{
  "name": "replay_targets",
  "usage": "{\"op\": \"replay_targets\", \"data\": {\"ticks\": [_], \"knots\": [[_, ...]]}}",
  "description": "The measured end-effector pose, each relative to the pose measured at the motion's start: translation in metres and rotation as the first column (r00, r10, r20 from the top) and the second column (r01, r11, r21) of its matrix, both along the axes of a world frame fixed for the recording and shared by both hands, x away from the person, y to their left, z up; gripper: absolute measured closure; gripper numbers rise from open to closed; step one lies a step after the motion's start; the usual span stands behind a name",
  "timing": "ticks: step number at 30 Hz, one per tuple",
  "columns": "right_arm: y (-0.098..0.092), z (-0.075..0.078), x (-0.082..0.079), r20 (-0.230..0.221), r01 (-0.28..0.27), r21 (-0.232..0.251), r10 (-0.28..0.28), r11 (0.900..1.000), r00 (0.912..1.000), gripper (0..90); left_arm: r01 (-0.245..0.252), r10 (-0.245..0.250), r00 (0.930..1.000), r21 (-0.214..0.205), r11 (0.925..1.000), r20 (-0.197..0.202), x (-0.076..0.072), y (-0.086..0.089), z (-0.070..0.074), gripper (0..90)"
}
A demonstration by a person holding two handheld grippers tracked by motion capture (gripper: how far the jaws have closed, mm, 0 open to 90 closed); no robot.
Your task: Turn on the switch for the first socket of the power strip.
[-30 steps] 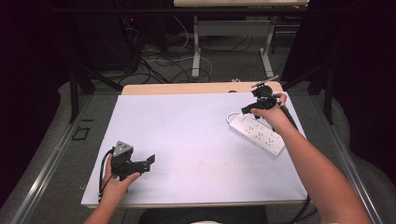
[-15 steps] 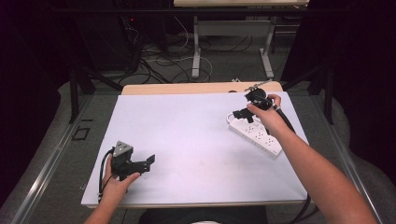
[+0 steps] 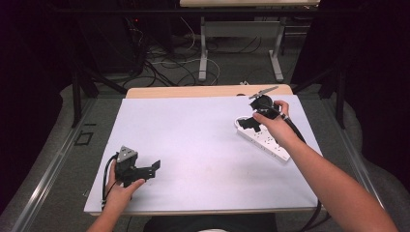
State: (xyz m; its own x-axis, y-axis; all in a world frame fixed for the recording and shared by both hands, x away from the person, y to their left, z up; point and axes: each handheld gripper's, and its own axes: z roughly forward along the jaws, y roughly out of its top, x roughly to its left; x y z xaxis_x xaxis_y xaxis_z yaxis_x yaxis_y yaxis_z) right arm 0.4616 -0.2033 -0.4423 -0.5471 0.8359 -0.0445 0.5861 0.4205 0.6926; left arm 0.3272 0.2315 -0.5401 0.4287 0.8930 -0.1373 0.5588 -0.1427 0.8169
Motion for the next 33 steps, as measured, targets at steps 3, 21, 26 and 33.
{"op": "replay_targets", "data": {"ticks": [3, 21, 26, 33], "knots": [[0.003, 0.003, -0.007, 0.013, -0.014, -0.004, 0.014, 0.9999, 0.9998, 0.0, 0.001, -0.001, 1.0, 0.0, 1.0, 0.0, 0.0, 0.0, 0.0, 2.2], [0.011, 0.001, -0.048, 0.076, -0.082, 0.043, 0.079, 0.9957, 0.994, 0.0, 0.007, -0.007, 0.9999, 0.002, 1.0, -0.008, -0.001, -0.001, 0.001, 2.3], [0.01, -0.001, -0.06, 0.088, -0.111, 0.058, 0.106, 0.9922, 0.9905, 0.0, 0.007, -0.007, 0.9999, 0.0, 1.0, -0.007, -0.001, -0.001, 0.0, 2.3], [0.01, -0.008, -0.076, 0.103, -0.14, 0.058, 0.133, 0.9885, 0.9857, 0.0, 0.007, -0.007, 0.9999, 0.0, 1.0, -0.009, -0.001, -0.001, 0.0, 2.4]]}}
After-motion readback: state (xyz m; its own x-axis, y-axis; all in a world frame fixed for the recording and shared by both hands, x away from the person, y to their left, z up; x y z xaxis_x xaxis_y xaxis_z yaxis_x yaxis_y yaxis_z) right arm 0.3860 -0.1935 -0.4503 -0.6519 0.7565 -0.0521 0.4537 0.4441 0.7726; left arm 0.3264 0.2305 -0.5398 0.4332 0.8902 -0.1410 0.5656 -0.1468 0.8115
